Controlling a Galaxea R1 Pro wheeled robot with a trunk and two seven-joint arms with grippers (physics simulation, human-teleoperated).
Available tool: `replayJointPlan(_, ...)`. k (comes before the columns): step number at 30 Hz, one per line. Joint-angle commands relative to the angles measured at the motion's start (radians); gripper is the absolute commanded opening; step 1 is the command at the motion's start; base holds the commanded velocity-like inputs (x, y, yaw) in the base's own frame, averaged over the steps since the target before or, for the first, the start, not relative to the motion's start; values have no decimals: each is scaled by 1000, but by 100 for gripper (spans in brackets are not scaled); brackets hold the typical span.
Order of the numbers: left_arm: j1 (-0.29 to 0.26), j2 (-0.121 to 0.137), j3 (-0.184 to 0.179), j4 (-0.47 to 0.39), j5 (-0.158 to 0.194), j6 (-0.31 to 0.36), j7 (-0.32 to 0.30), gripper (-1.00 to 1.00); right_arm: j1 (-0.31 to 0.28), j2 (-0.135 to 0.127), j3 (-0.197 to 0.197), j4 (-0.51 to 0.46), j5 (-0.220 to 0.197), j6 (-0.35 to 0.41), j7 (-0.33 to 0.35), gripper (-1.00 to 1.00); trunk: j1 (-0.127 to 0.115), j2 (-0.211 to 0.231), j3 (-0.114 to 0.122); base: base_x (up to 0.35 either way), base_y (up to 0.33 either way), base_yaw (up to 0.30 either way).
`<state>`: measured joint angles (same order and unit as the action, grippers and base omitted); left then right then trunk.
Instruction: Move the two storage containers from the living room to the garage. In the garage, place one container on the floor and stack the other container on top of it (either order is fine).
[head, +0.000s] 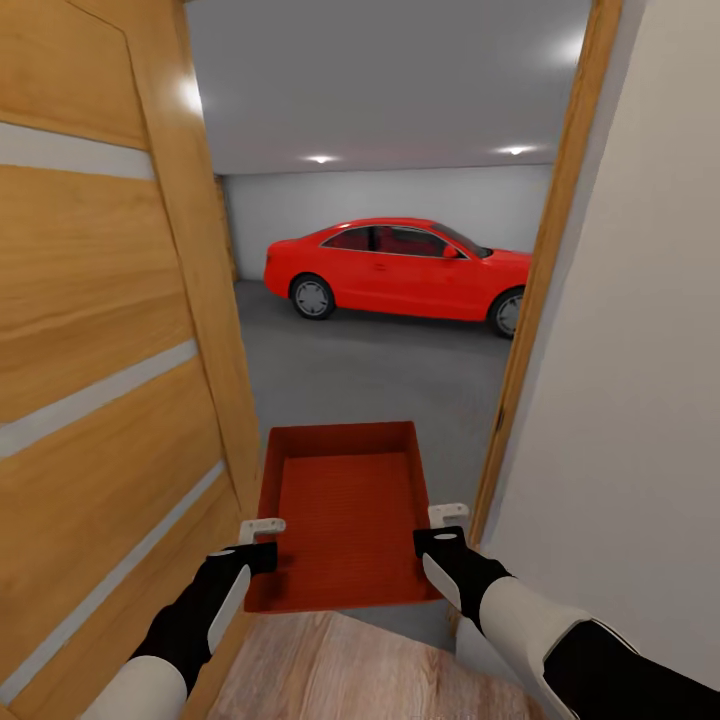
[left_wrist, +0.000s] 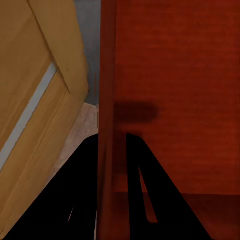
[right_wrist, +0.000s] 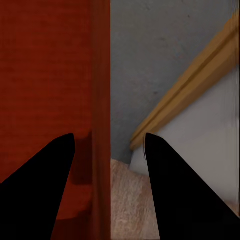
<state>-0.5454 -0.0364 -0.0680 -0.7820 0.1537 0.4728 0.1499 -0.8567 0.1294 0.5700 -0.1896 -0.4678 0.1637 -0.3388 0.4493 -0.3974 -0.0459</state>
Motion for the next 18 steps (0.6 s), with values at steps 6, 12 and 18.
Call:
replayJointPlan(6,-1,4,-4,-3,-40,-23,16,-100,-1,0,41,1,-45,5,7,-100,1,-3,-3,0,5,-248)
replayJointPlan(12,0,5,-4,-3,-40,-23,16,-100,-1,0,41,1,-45,5,8,-100,1,-3,-3,0,0,-249)
replayJointPlan(18,-1,6,-4,-3,-40,-23,15,-100,-1,0,41,1,-45,5,7,-100,1,-3,-3,0,0,-249)
